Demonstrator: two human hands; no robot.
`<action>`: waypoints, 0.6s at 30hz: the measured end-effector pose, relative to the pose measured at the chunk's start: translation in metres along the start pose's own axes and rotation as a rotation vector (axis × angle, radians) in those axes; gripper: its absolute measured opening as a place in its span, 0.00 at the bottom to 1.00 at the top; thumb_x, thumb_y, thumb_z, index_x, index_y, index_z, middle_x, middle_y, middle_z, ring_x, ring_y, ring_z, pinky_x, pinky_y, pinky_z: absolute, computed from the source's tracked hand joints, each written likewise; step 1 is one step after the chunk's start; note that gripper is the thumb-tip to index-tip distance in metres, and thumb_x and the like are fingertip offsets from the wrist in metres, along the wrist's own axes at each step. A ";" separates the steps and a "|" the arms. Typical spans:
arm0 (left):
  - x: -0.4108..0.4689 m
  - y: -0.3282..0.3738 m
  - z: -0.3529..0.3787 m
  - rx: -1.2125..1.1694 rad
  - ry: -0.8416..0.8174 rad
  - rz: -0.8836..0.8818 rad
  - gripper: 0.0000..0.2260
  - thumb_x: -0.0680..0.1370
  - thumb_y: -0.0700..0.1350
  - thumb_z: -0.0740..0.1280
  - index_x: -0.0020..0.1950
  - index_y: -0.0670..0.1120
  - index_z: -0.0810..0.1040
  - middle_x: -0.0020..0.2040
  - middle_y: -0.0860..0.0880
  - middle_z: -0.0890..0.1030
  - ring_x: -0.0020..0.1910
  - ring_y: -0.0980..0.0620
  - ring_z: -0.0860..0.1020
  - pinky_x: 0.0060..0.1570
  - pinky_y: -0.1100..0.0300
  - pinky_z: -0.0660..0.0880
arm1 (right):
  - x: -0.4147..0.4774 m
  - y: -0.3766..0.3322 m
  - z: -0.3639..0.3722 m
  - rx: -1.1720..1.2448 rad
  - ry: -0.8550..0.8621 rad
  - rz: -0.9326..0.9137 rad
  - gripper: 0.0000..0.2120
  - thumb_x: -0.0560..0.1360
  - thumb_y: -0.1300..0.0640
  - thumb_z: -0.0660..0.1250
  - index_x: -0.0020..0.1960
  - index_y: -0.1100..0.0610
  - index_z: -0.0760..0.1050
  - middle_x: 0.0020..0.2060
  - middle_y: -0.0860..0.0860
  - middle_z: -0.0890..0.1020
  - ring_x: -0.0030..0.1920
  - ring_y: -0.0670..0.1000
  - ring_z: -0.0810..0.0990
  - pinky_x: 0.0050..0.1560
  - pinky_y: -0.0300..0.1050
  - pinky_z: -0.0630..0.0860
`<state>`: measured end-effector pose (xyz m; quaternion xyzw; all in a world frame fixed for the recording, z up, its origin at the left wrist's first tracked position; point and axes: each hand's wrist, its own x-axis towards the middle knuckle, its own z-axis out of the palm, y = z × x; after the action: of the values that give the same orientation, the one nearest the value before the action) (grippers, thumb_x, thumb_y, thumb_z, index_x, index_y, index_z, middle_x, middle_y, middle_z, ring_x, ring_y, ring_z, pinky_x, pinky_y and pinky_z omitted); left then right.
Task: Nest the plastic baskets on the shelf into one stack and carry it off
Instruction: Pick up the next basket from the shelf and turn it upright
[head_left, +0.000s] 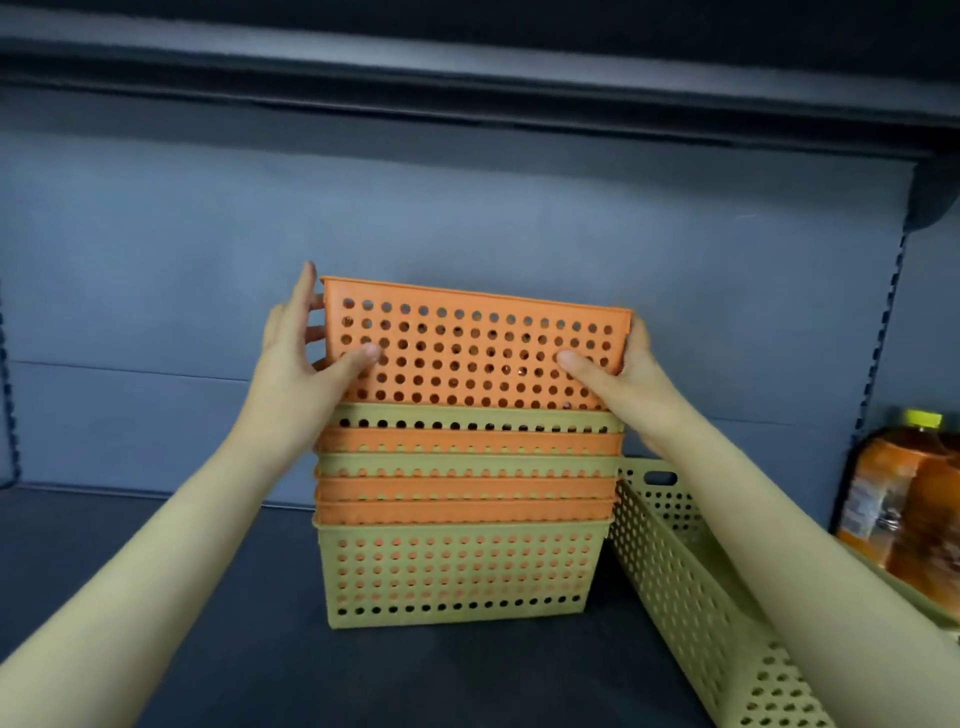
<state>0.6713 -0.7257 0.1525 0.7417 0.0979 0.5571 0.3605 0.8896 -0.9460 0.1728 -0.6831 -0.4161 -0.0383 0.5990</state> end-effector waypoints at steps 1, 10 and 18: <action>-0.001 -0.001 -0.003 0.030 -0.020 0.000 0.39 0.77 0.47 0.72 0.81 0.56 0.53 0.67 0.57 0.66 0.64 0.58 0.70 0.56 0.64 0.73 | -0.001 0.001 -0.002 -0.070 0.033 -0.011 0.39 0.67 0.42 0.77 0.72 0.47 0.63 0.61 0.46 0.76 0.59 0.45 0.78 0.61 0.53 0.78; -0.023 -0.010 -0.001 0.463 0.086 0.197 0.24 0.74 0.64 0.61 0.60 0.49 0.78 0.73 0.45 0.66 0.73 0.46 0.61 0.70 0.52 0.58 | -0.022 0.013 -0.002 -0.287 0.006 -0.137 0.32 0.64 0.37 0.76 0.64 0.45 0.72 0.65 0.43 0.70 0.66 0.44 0.72 0.66 0.49 0.73; -0.024 -0.019 0.026 0.902 0.141 0.693 0.22 0.80 0.61 0.61 0.48 0.43 0.82 0.39 0.47 0.81 0.38 0.42 0.76 0.43 0.50 0.68 | -0.032 -0.014 0.001 -0.630 -0.083 -0.177 0.22 0.59 0.27 0.66 0.40 0.42 0.82 0.42 0.36 0.83 0.41 0.36 0.79 0.44 0.33 0.73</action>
<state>0.6907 -0.7361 0.1185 0.7719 0.1007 0.5940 -0.2029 0.8597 -0.9627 0.1655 -0.7969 -0.4656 -0.1893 0.3353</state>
